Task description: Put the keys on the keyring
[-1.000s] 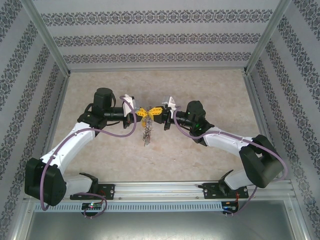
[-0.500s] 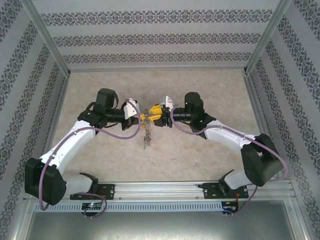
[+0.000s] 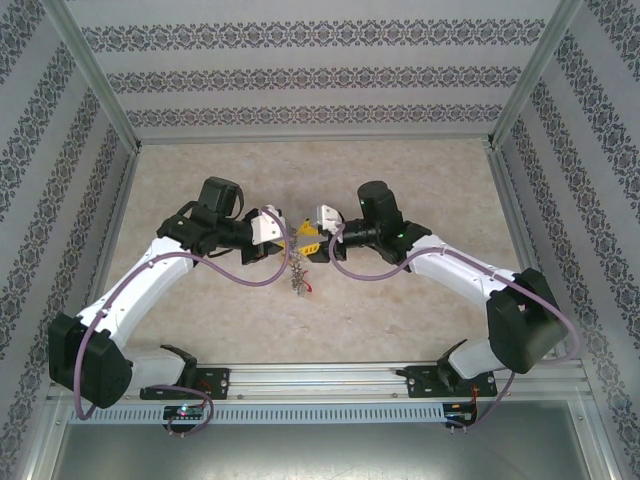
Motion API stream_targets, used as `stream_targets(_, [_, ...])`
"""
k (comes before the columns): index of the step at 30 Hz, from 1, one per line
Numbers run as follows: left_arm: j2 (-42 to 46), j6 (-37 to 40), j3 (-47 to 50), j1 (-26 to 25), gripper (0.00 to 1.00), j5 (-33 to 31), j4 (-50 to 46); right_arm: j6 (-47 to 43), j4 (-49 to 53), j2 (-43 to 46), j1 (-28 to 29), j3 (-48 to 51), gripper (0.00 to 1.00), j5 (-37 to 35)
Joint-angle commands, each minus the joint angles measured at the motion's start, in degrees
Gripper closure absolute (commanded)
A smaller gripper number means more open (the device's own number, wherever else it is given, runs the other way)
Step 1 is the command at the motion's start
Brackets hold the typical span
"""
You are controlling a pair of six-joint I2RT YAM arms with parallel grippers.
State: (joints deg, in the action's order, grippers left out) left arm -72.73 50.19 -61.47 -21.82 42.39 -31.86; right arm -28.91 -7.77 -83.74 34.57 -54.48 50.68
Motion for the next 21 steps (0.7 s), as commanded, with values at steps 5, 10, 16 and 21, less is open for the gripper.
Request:
stream_targets(5, [-1.6,2.5,-3.4,-1.4,1.00,2.0,-2.6,-4.3,2.4,-1.3,1.6,-2.2,0.63,-4.1])
stream_targets(10, [-1.9,1.0,-3.4,-1.6,1.00,1.5,-1.2,-6.3,1.9,-1.3,2.5,-1.5,0.67,-7.7])
stream_targets(16, [-2.0,0.7,-3.5,-1.7,1.00,1.6,-0.6,-5.5,1.5,-1.9,2.6,-1.9,0.94,-8.8])
stream_targets(21, [-1.8,-0.8,-2.9,-1.4,0.95,-1.0,0.2,2.3,-6.1,-0.6,2.1,0.3,1.00,-6.9])
